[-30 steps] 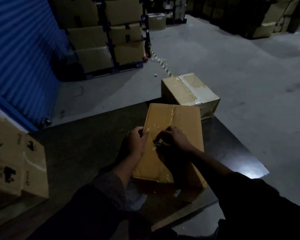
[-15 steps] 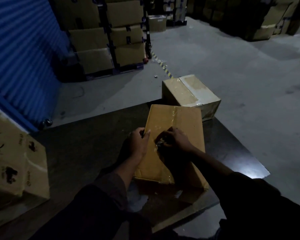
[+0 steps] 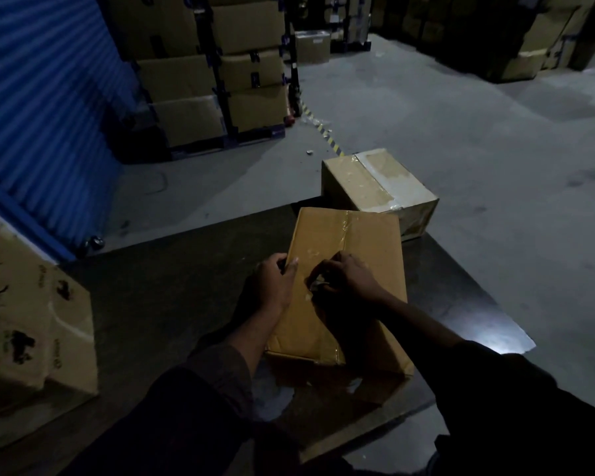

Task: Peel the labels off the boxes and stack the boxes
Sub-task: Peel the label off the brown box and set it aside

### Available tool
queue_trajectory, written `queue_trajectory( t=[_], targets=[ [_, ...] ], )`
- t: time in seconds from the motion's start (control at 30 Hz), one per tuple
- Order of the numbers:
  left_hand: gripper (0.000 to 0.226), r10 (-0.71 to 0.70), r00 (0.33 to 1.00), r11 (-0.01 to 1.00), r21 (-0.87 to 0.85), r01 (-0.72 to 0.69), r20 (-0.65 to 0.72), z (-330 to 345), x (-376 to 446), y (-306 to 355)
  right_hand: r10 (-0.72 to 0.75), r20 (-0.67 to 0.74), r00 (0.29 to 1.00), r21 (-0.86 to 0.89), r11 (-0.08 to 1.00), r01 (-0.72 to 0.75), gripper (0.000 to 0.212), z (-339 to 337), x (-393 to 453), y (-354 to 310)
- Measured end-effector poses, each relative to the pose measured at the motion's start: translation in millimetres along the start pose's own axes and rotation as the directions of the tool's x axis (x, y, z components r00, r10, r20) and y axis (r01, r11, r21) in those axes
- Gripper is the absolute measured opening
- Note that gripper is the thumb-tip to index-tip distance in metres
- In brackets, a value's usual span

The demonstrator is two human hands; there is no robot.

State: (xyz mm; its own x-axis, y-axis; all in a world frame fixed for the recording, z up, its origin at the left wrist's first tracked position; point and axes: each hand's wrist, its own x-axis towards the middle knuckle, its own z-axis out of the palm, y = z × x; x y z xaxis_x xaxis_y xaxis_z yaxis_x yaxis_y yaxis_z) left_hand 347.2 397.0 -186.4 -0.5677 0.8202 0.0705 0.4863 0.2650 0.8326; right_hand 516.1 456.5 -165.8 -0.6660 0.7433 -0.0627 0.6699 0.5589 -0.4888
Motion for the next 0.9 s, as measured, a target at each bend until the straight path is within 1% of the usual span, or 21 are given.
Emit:
queue_trajectory(
  t=[0.17, 0.27, 0.33, 0.43, 0.5, 0.57, 0.63, 0.77, 0.9],
  targets=[
    [0.030, 0.000, 1.000, 1.000, -0.003, 0.000, 0.008, -1, -1, 2, -0.005, 0.019, 1.000, -0.052, 0.999, 0.006, 0.033, -1, 2, -2],
    [0.032, -0.008, 1.000, 1.000, -0.015, 0.009, 0.016, -1, -1, 2, -0.002, 0.054, 0.999, -0.084, 0.996, 0.006, 0.032, -5, 5, -4],
    [0.033, -0.006, 1.000, 1.000, -0.004, 0.006, 0.018, -1, -1, 2, 0.017, 0.086, 0.996, -0.107, 0.994, -0.008, 0.036, -6, 9, -6],
    [0.035, 0.002, 1.000, 1.000, 0.025, -0.003, 0.021, -4, -2, 3, 0.049, 0.130, 0.990, -0.160, 0.987, -0.028, 0.048, -8, 12, -11],
    [0.036, -0.004, 0.999, 1.000, 0.025, 0.003, 0.032, -4, -1, 2, 0.058, 0.129, 0.990, -0.144, 0.989, -0.040, 0.055, -8, 11, -10],
    [0.037, -0.011, 0.999, 1.000, 0.016, 0.010, 0.037, -3, -1, 2, 0.052, 0.112, 0.992, -0.094, 0.995, -0.041, 0.056, -9, 8, -8],
    [0.038, -0.013, 1.000, 1.000, 0.020, 0.013, 0.018, -3, -2, 2, 0.043, 0.102, 0.994, -0.069, 0.997, -0.036, 0.054, -9, 5, -7],
    [0.036, -0.028, 0.999, 1.000, 0.006, 0.028, 0.016, -2, -2, 4, 0.002, 0.056, 0.998, -0.046, 0.999, 0.001, 0.041, -9, 0, -9],
    [0.035, -0.023, 0.999, 1.000, 0.002, 0.023, 0.024, -3, -2, 4, 0.012, 0.061, 0.998, -0.016, 1.000, -0.011, 0.044, -11, -1, -10]
  ],
)
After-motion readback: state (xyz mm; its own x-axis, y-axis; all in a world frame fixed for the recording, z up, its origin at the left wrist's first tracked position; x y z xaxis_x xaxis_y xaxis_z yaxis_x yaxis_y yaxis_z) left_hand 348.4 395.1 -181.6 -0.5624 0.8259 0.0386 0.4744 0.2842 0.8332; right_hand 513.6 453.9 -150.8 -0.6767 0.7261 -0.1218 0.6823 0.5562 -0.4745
